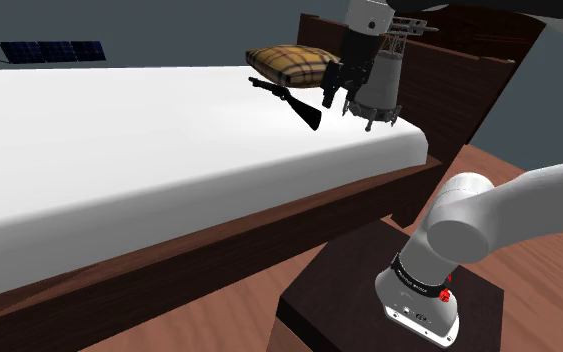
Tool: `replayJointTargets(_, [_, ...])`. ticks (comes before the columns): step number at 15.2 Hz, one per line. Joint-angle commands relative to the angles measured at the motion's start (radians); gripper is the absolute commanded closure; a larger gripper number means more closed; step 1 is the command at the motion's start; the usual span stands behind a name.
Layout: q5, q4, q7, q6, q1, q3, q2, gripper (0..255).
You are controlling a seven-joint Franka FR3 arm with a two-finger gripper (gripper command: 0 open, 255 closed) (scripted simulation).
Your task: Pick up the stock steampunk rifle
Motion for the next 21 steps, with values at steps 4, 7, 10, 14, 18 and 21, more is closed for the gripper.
replayJointTargets(4, [-0.002,0.100,-0.001,0.013,-0.012,-0.018,0.140,0])
replayJointTargets(7, [-0.001,0.211,-0.002,0.013,-0.022,-0.036,0.278,0])
replayJointTargets(10, [0.005,0.333,-0.006,0.000,-0.031,-0.054,0.415,0])
replayJointTargets(14, [0.019,0.518,-0.013,-0.036,-0.045,-0.078,0.601,0])
replayJointTargets(18, [0.041,0.736,-0.022,-0.097,-0.064,-0.100,0.795,0])
replayJointTargets(21, [0.063,0.934,-0.028,-0.165,-0.084,-0.115,0.955,0])
